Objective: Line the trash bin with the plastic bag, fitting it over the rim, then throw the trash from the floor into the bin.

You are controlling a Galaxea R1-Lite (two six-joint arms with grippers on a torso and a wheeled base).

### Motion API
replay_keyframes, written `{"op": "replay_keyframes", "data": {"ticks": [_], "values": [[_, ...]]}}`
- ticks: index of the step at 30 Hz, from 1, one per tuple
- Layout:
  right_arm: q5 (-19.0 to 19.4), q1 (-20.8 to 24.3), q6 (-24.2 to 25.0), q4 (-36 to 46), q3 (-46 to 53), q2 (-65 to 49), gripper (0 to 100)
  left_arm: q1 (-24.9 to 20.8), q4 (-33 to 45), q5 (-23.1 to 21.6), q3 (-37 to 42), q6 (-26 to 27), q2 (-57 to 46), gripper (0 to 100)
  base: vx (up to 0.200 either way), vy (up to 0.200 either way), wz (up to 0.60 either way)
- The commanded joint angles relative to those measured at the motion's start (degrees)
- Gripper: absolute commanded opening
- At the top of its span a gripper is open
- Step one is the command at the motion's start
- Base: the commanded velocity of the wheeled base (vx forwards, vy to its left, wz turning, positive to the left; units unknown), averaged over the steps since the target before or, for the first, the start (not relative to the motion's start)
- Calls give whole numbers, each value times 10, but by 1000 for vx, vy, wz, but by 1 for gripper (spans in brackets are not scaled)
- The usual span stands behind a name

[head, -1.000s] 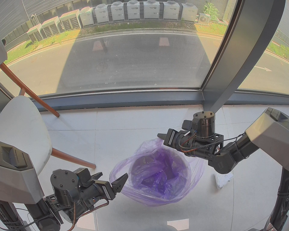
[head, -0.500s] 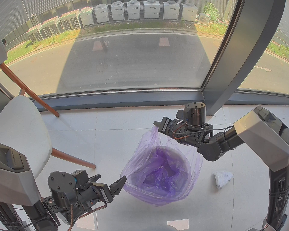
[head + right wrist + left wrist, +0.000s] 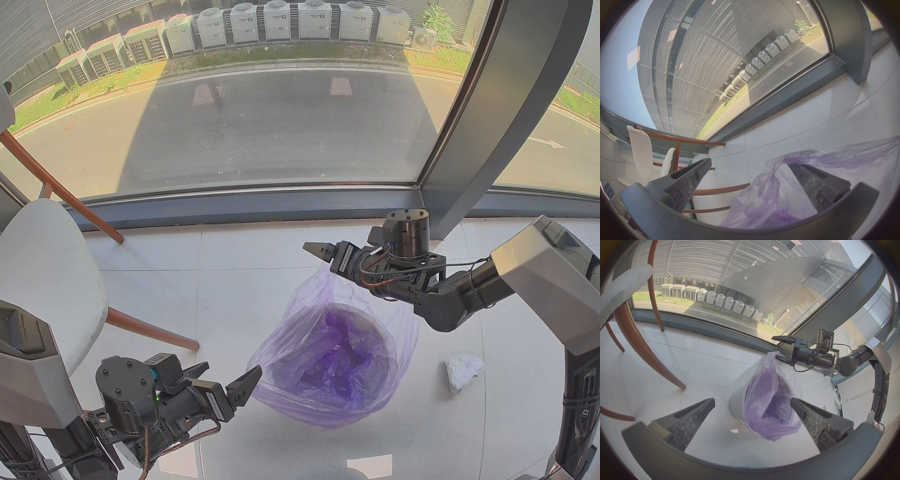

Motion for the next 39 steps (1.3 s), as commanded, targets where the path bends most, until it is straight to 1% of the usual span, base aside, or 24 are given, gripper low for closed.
{"op": "replay_keyframes", "data": {"ticks": [1,5,8,9,12,15,18,21,23,25,28,32,33,35,37,39], "values": [[14,-1,5,53,30,-110,100,1,-10,-6,2,-11,-39,100,0,0,0],[68,2,13,131,96,-220,100,-1,-10,-19,33,-32,-115,100,0,0,0],[87,-4,7,171,159,-284,100,-11,-3,-27,33,-34,-168,100,0,0,0],[89,-8,6,181,175,-298,100,-13,4,-28,33,-30,-176,100,0,0,0],[91,-41,-10,214,230,-343,100,-16,40,-38,32,-6,-179,100,0,0,0],[91,-62,-25,224,289,-371,100,-42,49,-43,26,11,-176,100,0,0,0],[89,-65,-40,219,345,-388,100,-46,48,-47,22,8,-167,100,0,0,0],[88,-65,-45,218,383,-394,100,-44,44,-56,18,-17,-152,100,0,0,0],[87,-64,-46,218,389,-393,100,-44,40,-59,22,-44,-152,100,-100,-100,0],[87,-64,-47,219,399,-390,100,-44,36,-58,24,-51,-152,100,-200,-200,0],[86,-66,-55,219,398,-382,100,-45,36,-58,18,-49,-151,100,-200,-200,0],[81,-81,-98,218,383,-345,100,-44,43,-54,-15,-28,-128,100,0,0,0],[74,-81,-113,220,376,-336,100,-44,43,-53,-20,-23,-114,100,0,0,0],[58,-81,-126,219,372,-321,100,-46,45,-55,-22,-22,-96,100,0,0,0],[43,-79,-131,218,365,-309,100,-47,62,-57,-25,-19,-81,100,0,0,0],[37,-79,-134,219,348,-298,100,-47,88,-58,-33,-13,-66,100,0,0,0]]}}
